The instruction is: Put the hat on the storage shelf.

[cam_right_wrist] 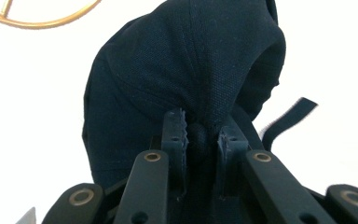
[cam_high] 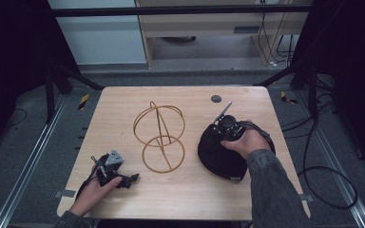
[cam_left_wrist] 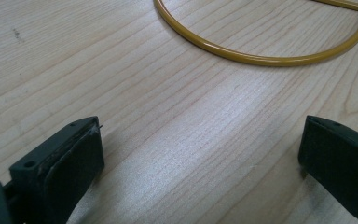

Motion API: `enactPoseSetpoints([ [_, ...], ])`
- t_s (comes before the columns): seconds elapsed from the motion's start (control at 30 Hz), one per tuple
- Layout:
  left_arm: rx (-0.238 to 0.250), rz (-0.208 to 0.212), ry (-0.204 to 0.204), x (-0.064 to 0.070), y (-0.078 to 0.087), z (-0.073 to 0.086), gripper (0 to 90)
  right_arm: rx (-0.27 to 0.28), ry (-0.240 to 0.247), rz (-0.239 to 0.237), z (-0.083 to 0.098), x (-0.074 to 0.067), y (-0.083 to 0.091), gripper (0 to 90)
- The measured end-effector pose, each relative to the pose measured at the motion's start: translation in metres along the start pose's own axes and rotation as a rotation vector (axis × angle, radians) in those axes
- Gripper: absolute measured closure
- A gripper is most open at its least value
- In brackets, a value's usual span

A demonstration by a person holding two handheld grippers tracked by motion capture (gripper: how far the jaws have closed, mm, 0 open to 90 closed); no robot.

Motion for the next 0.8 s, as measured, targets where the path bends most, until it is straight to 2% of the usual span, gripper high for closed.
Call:
enactPoseSetpoints([
  [0.13,0.000,0.000,0.000,0.000,0.000,0.000,0.0,0.048,-0.017,0.001,0.006,-0.003,0.018,77.7],
  [0.23,0.000,-0.001,0.001,0.000,0.000,0.000,0.0,0.122,-0.031,-0.010,0.011,-0.003,0.036,77.9],
  [0.3,0.000,-0.001,0.001,0.000,0.000,0.000,0.0,0.151,-0.045,-0.019,0.015,-0.003,0.045,77.9],
  [0.5,-0.002,-0.001,0.001,0.000,0.000,0.000,0.0,0.178,-0.049,-0.004,0.017,0.001,0.062,78.3],
  [0.57,-0.002,-0.002,0.001,0.000,0.000,0.000,0.0,0.215,-0.059,-0.006,0.017,0.002,0.073,78.3],
  [0.67,-0.003,-0.001,0.001,0.000,0.000,0.000,0.0,0.234,-0.065,-0.007,0.018,0.001,0.078,78.3],
  [0.8,-0.003,-0.004,0.001,0.000,0.001,0.000,0.0,0.286,-0.071,-0.006,0.019,0.000,0.091,78.3],
])
Point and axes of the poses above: each handheld gripper's, and its own axes: y roughly backward along the jaws, z roughly out of its underside, x roughly to its right, the point moved 3 cm from there along -y, roughly forward along the jaws, and after that the axes turned 9 degrees about -x, right-handed, at the moved point
